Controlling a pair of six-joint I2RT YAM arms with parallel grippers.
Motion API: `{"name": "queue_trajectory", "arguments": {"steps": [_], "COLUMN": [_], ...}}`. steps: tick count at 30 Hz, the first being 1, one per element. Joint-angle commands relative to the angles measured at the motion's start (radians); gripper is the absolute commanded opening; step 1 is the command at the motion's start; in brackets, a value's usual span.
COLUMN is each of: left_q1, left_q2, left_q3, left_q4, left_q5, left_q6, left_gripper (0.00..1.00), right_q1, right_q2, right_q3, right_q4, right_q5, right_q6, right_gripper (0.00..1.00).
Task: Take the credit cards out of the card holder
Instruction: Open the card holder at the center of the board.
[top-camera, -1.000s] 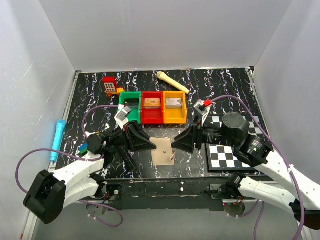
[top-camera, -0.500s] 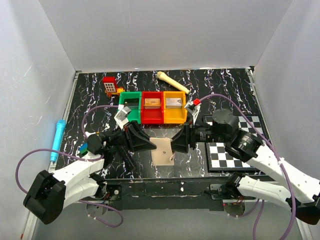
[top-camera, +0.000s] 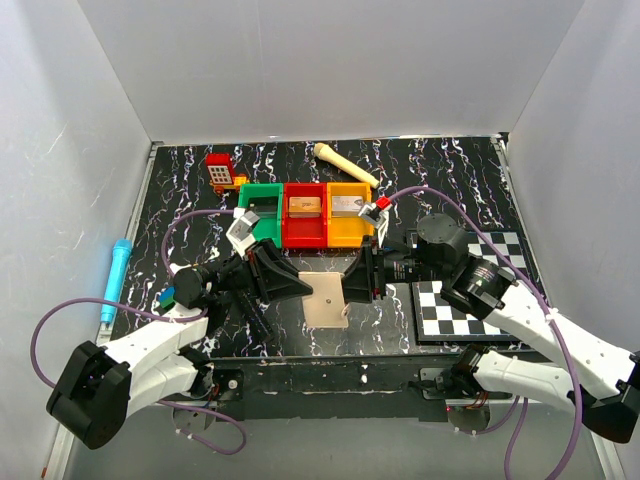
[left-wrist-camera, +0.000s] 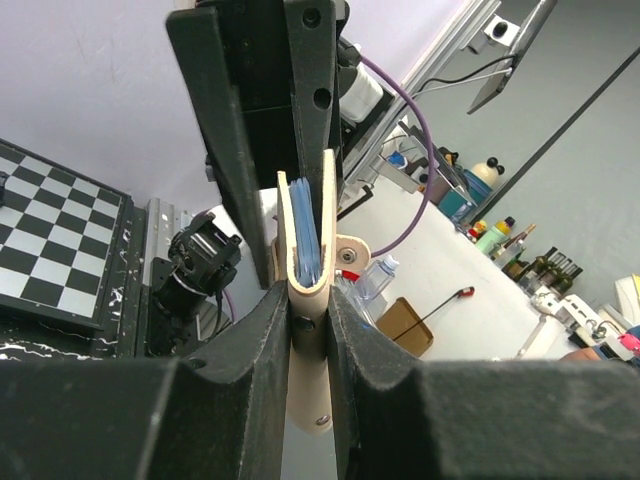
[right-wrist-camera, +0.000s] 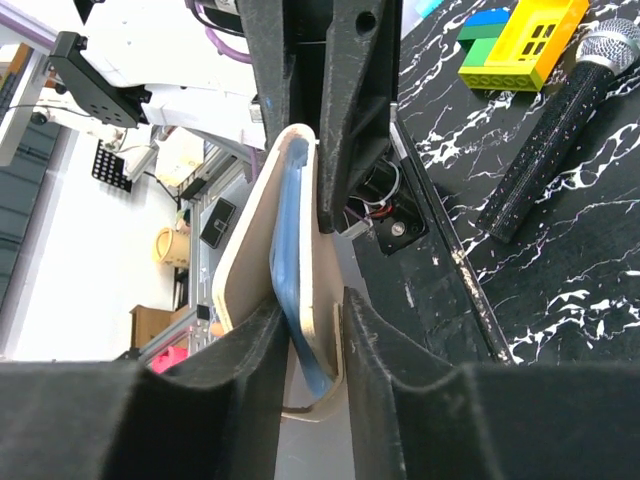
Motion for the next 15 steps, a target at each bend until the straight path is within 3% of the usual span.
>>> {"name": "queue_trajectory", "arguments": {"steps": [1, 5, 8, 11, 13, 14, 15], "left_q1": [0.005, 0.004, 0.004, 0.004, 0.004, 0.004, 0.004], "left_q2": [-0.028, -0.063, -0.109, -0.171, -0.223, -0.250, -0.275], "left_q3": [0.036, 0.033, 0.034, 0.031, 0.033, 0.039, 0.048], "left_q4": [0.055, -0.025, -0.129, -0.278, -0.431, -0.509, -0.601], "left_q5": [-0.060, -0.069, -0.090, -0.146, -0.224, -0.264, -0.297], "left_q6": [0.031, 0.067, 0.121, 0.194, 0.269, 0.305, 0.334], "left_gripper": [0.12, 0.34, 0.43, 0.48, 0.57, 0.78, 0.80], "right_q1": [0.003, 0.003, 0.003, 0.003, 0.003, 0.003, 0.003], "right_q2": [0.000, -0.006, -0.017, -0.027, -0.027, -0.018, -0.005], "right_q3": [0.006, 0.010, 0.024, 0.045, 0.082, 0.119, 0.159], "right_q4": [0.042, 0.030, 0.001, -0.053, -0.157, -0.235, -0.319], "right_q5": [-0.031, -0.017, -0.003, 0.026, 0.087, 0.144, 0.205], "right_q6": [0.006, -0.001, -0.014, -0.041, -0.098, -0.122, -0.147], "right_gripper": [0.28, 0.13, 0.01, 0.01, 0.01, 0.01, 0.01]}}
